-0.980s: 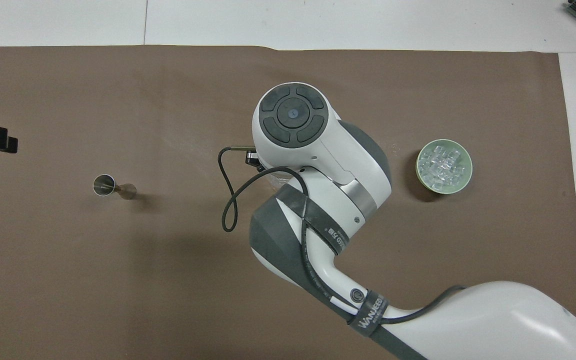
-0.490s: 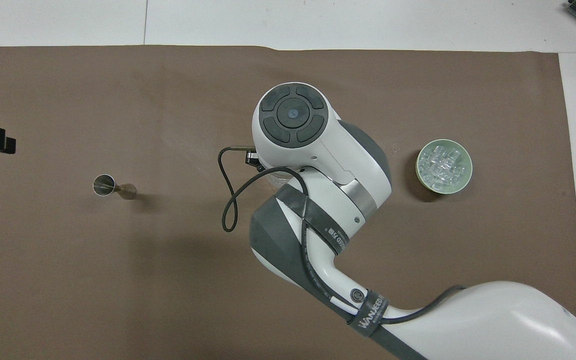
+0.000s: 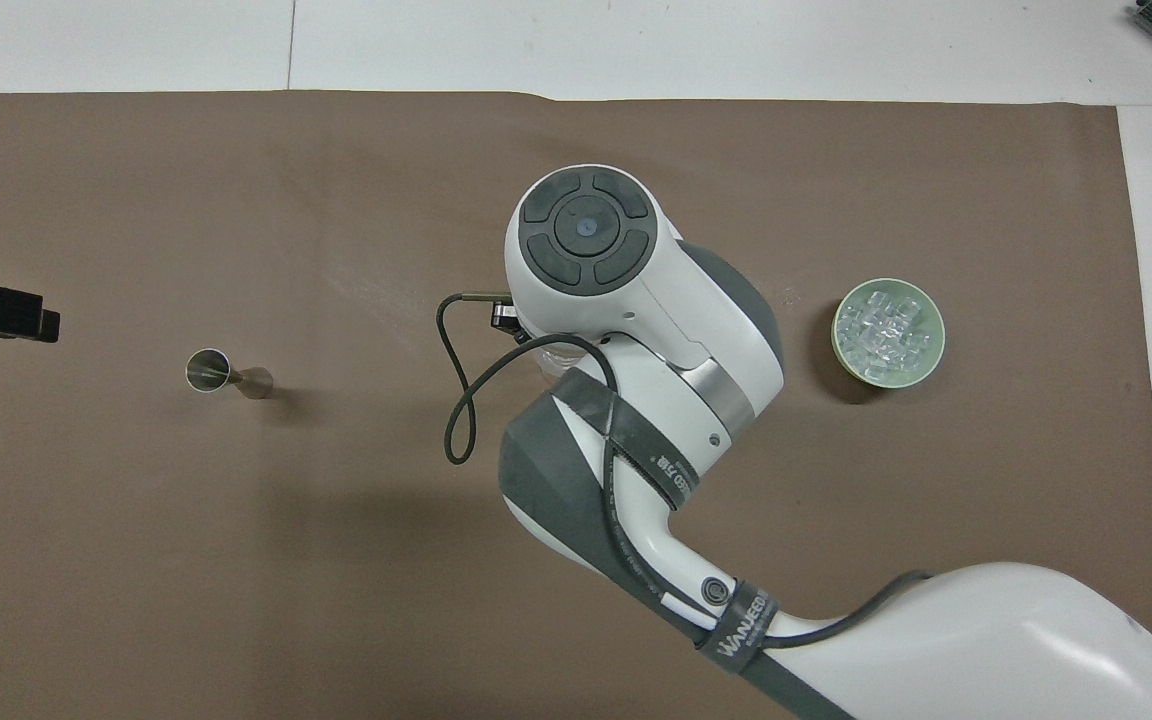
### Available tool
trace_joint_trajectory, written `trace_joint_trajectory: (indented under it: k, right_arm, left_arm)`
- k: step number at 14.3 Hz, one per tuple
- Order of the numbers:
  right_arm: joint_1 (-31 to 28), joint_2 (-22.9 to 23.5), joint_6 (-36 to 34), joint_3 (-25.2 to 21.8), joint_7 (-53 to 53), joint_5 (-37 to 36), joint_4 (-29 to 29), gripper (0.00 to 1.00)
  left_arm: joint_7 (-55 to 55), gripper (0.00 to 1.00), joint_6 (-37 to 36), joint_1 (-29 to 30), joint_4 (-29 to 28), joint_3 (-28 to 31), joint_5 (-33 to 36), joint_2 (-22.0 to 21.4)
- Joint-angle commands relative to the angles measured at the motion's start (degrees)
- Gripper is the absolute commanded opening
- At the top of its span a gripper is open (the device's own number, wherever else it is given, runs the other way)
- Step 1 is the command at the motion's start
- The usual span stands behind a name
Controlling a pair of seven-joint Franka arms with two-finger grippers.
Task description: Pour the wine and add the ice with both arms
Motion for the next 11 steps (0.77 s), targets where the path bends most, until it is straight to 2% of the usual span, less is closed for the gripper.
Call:
trace_joint_trajectory:
  k: [1,6,11]
  right_arm:
    - [-1.40,-1.22,-1.02,1.59,1.75,-1.41,-0.56,0.39]
    - [-1.58,-2.10,-1.80,1.76,1.75,-1.14,-0.47,0.39]
    - [-2.90,-5.61,-1.81,1.06,1.23,-0.53,-0.65,0.41]
  left_arm:
    - [1.18,1.00,0.08,0.87,-2.71,-0.41,0.90,-2.14]
    - [3.11,1.00,-1.51,0.69,-2.71,-0.41,3.71,-2.23]
    - [2.94,1.00,-1.24,0.43,-1.92,-0.05,3.63,-2.14]
